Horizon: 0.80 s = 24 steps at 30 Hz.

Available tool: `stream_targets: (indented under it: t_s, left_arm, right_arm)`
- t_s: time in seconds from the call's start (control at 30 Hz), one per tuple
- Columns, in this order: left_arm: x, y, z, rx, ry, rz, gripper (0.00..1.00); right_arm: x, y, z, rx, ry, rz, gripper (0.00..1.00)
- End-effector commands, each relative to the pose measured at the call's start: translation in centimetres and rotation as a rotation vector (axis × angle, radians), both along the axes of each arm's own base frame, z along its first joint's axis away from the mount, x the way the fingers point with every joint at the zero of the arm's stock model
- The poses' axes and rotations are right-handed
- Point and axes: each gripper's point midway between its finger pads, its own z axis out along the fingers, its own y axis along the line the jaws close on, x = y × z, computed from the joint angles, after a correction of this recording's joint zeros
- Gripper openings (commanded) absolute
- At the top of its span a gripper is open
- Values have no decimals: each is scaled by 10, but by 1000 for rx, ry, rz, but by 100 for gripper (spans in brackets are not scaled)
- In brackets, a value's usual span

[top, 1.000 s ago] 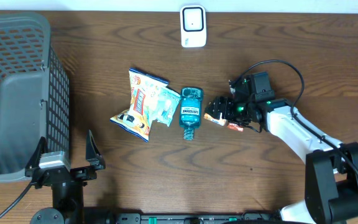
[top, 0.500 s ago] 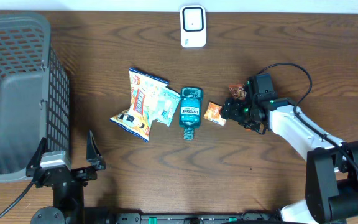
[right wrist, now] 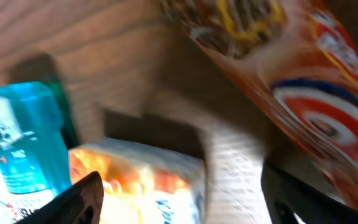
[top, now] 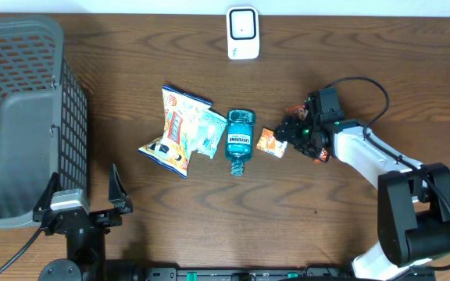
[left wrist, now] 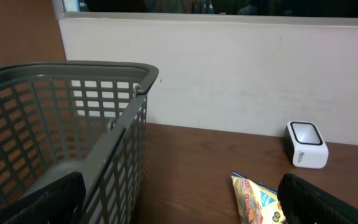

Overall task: Scan the item barcode
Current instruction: 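Grasp the orange packet with the right gripper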

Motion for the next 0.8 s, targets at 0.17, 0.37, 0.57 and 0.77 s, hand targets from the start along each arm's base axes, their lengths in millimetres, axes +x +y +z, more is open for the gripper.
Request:
stream_targets:
  t_s: [0.17,0.37,0.57,0.77]
  left_arm:
    - [1,-1,-1,-5,2,-7,98]
    - [1,-1,-1,-5,3,-6,98]
    - [1,-1,-3,-5,10,-6,98]
    - [1,-1,-11,-5,42,-6,98]
  right_arm:
    - [-24,5,-38,0,134,6,58]
    - [-40,15,-59,-6,205,41,51]
    - [-56,17,-81,-7,287,54,1]
    - [-54,6,-59,70,304,16,1]
